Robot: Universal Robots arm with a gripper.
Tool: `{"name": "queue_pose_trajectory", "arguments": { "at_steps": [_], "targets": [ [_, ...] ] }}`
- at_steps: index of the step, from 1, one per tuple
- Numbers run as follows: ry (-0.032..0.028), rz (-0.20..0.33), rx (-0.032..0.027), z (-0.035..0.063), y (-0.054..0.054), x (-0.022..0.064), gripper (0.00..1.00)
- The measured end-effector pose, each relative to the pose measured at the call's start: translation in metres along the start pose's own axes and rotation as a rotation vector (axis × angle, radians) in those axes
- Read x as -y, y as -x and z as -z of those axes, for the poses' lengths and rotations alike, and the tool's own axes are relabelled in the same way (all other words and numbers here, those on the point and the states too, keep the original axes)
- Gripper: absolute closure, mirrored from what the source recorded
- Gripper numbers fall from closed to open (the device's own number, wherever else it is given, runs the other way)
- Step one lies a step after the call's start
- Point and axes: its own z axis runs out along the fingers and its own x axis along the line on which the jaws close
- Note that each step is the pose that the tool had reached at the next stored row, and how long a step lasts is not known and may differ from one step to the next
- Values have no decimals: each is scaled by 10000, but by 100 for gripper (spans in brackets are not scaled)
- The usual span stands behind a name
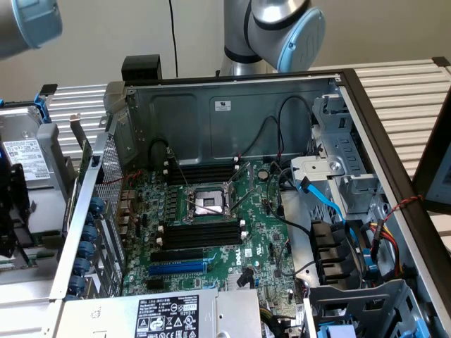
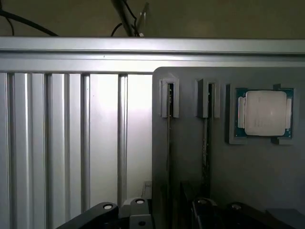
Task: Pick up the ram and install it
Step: 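Pick up the ram and move it above insertion slot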
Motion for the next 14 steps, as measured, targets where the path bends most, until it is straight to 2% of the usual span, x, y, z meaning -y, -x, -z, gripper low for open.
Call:
{"name": "queue_pose_trajectory", "arguments": {
  "at_steps": [8, 11, 14],
  "targets": [
    [-47, -176, 25, -83, 2, -36, 64],
    [-64, -251, 67, -96, 3, -56, 64],
    [-136, -299, 126, -111, 2, -73, 65]
  ]
}}
